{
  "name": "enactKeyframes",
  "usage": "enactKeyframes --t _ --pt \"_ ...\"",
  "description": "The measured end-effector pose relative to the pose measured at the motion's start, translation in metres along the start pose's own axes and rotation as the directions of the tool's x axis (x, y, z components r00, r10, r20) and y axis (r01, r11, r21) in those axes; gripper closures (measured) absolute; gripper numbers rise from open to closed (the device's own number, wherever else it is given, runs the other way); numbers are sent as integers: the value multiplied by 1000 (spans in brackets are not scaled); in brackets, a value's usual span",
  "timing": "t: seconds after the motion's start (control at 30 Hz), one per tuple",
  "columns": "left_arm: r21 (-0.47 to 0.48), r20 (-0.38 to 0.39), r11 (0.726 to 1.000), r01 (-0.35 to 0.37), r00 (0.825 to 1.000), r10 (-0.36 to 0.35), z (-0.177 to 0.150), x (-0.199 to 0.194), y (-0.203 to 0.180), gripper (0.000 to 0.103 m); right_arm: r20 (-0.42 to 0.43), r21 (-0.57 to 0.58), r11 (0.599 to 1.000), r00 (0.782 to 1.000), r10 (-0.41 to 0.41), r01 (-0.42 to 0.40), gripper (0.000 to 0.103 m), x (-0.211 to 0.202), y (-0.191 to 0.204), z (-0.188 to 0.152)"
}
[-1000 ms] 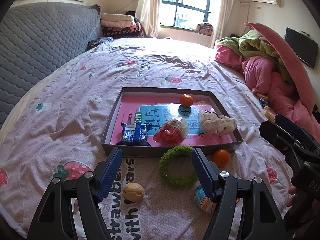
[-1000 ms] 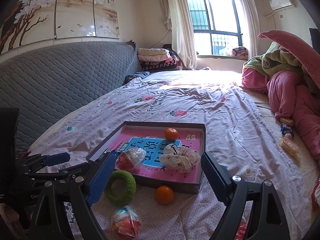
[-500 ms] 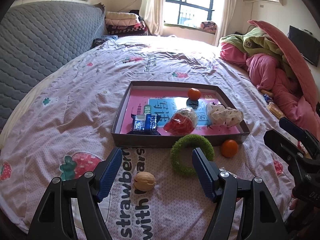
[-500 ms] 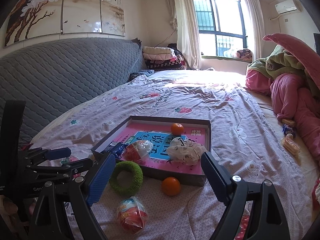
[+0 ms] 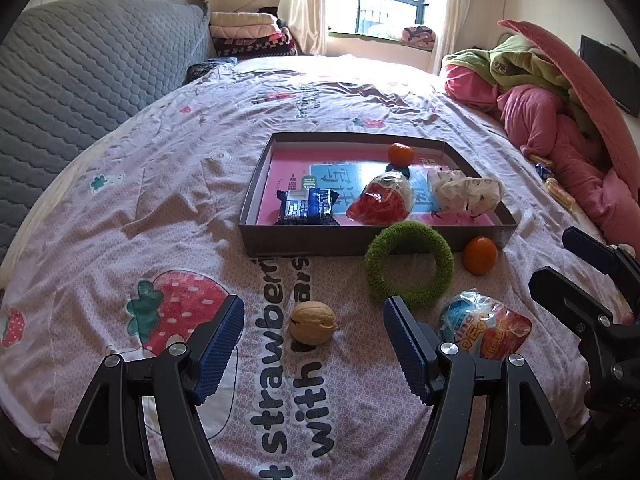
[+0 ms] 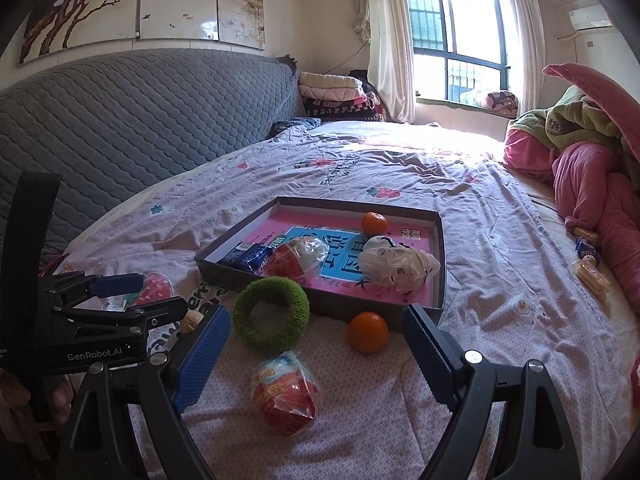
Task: Organize objects
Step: 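Withdraw both tools from the box back toward the remaining items, then grasp the walnut with the left tool while the right tool grasps the blue-and-red egg packet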
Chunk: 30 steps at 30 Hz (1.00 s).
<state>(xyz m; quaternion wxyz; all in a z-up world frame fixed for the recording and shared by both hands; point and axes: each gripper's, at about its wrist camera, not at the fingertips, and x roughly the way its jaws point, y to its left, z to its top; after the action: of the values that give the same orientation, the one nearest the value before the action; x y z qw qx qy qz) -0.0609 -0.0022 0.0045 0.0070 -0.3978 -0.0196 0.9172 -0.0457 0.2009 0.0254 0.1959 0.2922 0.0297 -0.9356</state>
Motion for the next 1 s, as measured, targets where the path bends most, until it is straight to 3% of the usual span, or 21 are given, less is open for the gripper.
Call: enactKeyframes --t 1.0 --pt "21 -70 1000 -8 997 10 -23 18 0 29 -97 0 1000 995 -7 7 16 13 5 -24"
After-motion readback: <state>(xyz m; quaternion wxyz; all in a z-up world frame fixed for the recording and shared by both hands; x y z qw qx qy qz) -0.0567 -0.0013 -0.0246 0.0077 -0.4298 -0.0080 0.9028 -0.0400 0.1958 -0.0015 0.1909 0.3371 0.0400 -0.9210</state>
